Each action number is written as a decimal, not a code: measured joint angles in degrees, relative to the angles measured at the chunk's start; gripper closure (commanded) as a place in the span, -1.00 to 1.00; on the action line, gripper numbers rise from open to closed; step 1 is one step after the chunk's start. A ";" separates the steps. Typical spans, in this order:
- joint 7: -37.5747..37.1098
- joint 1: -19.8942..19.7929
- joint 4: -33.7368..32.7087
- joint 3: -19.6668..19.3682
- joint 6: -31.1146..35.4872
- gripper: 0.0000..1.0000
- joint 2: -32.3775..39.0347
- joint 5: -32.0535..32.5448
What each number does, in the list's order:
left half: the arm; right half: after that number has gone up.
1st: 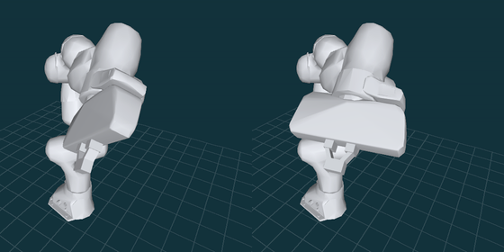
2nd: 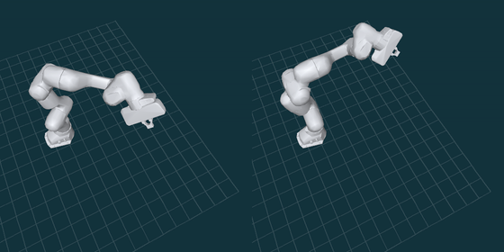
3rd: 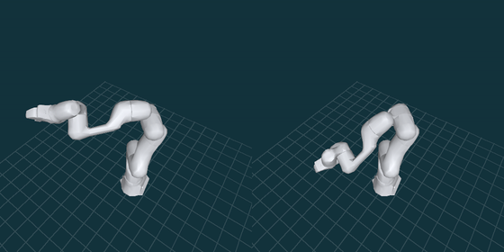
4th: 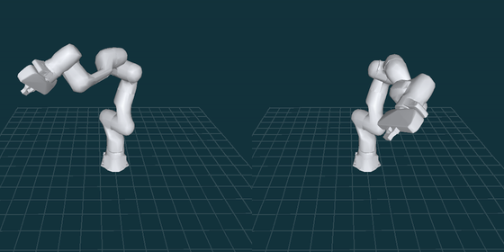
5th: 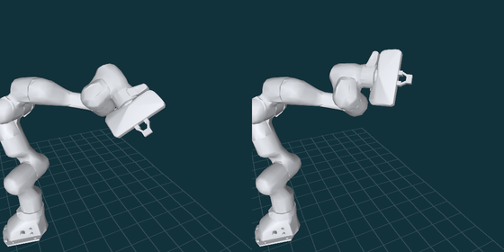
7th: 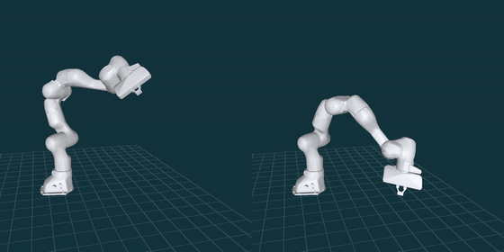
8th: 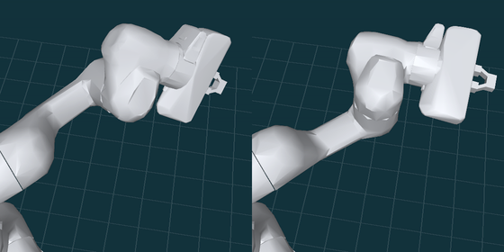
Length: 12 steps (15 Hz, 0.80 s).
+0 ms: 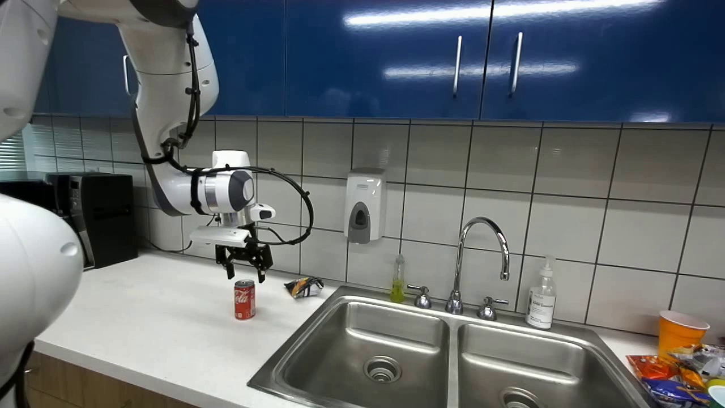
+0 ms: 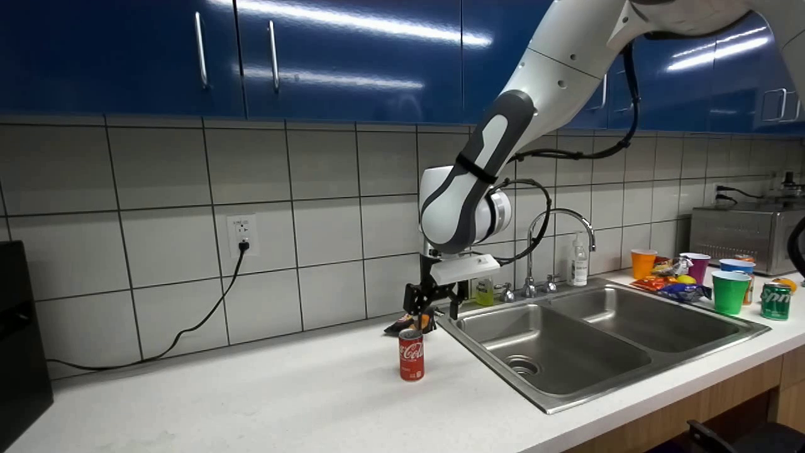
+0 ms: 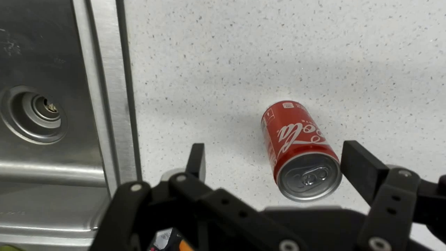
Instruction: Put the red can inside the left sink
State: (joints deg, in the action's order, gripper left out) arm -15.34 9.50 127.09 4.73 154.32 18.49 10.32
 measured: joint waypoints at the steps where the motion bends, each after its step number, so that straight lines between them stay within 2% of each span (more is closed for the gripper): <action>1: 0.28 0.24 -0.65 -0.15 -0.05 -1.00 0.58 0.00; 12: 2.38 2.94 -5.63 -0.18 -1.20 -1.00 4.34 0.00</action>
State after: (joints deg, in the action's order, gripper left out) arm -12.96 12.45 121.47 4.55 153.12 22.83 10.32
